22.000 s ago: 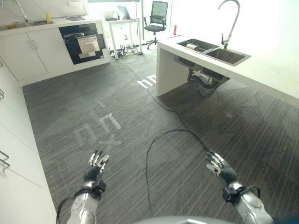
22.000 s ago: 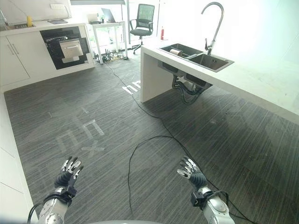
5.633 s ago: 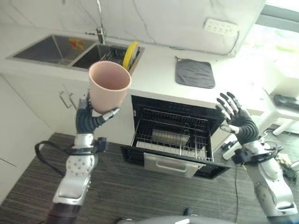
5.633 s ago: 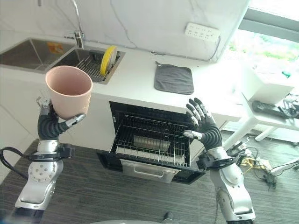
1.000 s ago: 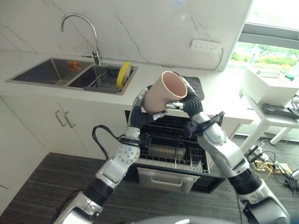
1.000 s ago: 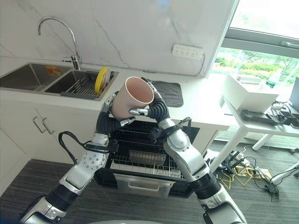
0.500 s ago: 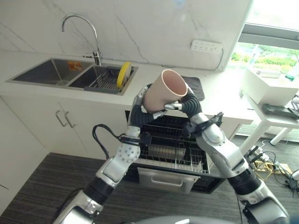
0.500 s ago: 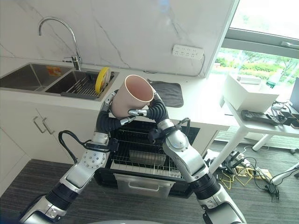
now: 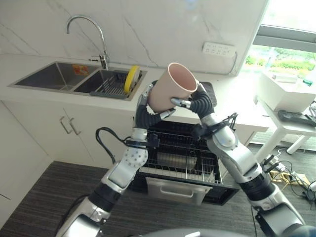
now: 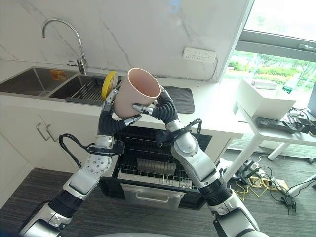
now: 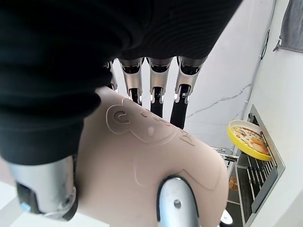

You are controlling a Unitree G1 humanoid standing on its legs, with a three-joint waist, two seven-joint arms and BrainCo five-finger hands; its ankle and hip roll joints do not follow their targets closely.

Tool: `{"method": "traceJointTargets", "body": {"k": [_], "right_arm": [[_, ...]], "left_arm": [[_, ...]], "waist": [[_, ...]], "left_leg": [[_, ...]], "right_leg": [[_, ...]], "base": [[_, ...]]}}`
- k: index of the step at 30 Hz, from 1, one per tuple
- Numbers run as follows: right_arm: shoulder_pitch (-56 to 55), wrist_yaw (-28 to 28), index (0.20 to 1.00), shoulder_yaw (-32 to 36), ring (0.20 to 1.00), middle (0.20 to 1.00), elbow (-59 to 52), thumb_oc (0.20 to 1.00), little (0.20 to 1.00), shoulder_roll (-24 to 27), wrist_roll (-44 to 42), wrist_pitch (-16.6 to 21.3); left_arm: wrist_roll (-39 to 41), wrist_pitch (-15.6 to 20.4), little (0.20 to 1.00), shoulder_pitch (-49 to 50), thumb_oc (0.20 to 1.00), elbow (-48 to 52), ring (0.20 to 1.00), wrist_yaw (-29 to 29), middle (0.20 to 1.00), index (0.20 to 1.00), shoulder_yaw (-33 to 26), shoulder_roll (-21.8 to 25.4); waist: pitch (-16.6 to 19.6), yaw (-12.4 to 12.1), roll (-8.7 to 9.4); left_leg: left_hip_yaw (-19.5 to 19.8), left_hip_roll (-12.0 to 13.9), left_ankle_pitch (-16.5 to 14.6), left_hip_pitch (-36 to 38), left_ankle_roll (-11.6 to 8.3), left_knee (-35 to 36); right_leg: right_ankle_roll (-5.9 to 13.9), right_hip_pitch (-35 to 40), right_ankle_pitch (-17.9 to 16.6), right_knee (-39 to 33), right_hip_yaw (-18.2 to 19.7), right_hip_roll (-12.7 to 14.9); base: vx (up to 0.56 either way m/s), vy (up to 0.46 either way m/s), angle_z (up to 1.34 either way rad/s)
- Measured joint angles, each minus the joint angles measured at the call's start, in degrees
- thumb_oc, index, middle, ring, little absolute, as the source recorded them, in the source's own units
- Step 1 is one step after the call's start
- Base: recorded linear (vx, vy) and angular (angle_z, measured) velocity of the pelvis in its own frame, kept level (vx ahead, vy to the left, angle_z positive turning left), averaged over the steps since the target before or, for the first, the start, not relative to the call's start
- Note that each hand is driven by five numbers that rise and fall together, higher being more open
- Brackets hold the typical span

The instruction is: Place the dishes in the dishwasher.

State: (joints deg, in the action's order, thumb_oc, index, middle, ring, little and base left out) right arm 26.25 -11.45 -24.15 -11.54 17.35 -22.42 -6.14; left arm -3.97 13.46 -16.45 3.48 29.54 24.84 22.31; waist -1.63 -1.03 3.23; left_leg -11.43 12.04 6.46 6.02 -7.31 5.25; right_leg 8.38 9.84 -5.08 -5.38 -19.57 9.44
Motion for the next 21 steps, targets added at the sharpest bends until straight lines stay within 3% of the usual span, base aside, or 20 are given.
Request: {"method": "traceJointTargets", "body": {"k": [11, 13, 15, 16, 17, 21], "right_arm": [[-0.34, -1.00, 0.200, -0.17, 0.200, 0.200, 0.01, 0.200, 0.200, -0.05, 1.05, 1.18], [-0.90, -1.03, 0.200, -0.15, 0.200, 0.200, 0.01, 0.200, 0.200, 0.07, 1.08, 1.85], [-1.94, -1.17, 0.200, -0.15, 0.200, 0.200, 0.00, 0.200, 0.200, 0.03, 1.08, 2.17], [-2.50, -1.23, 0.200, -0.14, 0.200, 0.200, 0.00, 0.200, 0.200, 0.07, 1.08, 2.46], [-3.14, -1.22, 0.200, -0.15, 0.200, 0.200, 0.00, 0.200, 0.200, 0.07, 1.10, 3.15], [-6.60, -2.11, 0.200, 2.30, 0.200, 0.200, -0.34, 0.200, 0.200, 1.29, 1.34, 6.02]], "left_arm": [[0.59, 0.21, 0.200, 0.00, 0.200, 0.38, 0.200, -1.22, 0.200, 0.200, -0.25, -0.02], [1.11, 0.28, 0.297, 0.11, 0.297, 0.46, 0.297, -1.91, 0.297, 0.297, -0.32, 0.00], [1.86, 0.29, 0.529, 0.59, 0.529, 0.46, 0.529, -2.93, 0.529, 0.529, -0.31, -0.07], [2.56, 0.30, 0.592, 0.88, 0.592, 0.53, 0.592, -3.36, 0.592, 0.592, -0.28, -0.07], [2.83, 0.30, 1.000, 1.21, 1.000, 0.86, 1.000, -3.83, 1.000, 1.000, -0.28, -0.07], [9.46, -0.43, 1.000, 6.46, 1.000, 1.14, 1.000, -4.03, 1.000, 1.000, -4.76, -0.14]], "waist": [[0.11, 0.12, -0.27], [0.16, 0.02, -0.34], [0.25, -0.01, -0.51], [0.34, -0.02, -0.64], [0.43, -0.04, -0.81], [0.49, -0.08, -1.32]], "left_leg": [[-0.01, -0.01, 0.00, 0.05, 0.01, 0.00], [0.00, -0.03, 0.00, 0.07, 0.01, 0.00], [0.00, -0.03, 0.00, 0.07, 0.01, 0.00], [0.00, -0.02, 0.00, 0.06, 0.01, 0.00], [0.00, -0.01, 0.00, 0.05, 0.01, 0.00], [-0.02, 0.03, -0.01, 0.03, 0.02, 0.01]], "right_leg": [[-0.02, 0.04, -0.02, 0.02, 0.01, -0.01], [-0.01, 0.09, -0.02, 0.02, 0.00, 0.00], [-0.01, 0.08, -0.02, 0.02, 0.00, 0.01], [-0.01, 0.08, -0.02, 0.01, 0.00, 0.00], [-0.01, 0.07, -0.01, 0.01, 0.00, 0.00], [-0.02, 0.04, 0.01, 0.00, 0.01, 0.00]], "base": [[0.00, 0.000, 0.00], [0.00, 0.000, 0.00], [0.00, 0.000, 0.00], [0.00, 0.000, 0.00], [0.00, 0.000, 0.00], [0.00, 0.000, 0.00]]}}
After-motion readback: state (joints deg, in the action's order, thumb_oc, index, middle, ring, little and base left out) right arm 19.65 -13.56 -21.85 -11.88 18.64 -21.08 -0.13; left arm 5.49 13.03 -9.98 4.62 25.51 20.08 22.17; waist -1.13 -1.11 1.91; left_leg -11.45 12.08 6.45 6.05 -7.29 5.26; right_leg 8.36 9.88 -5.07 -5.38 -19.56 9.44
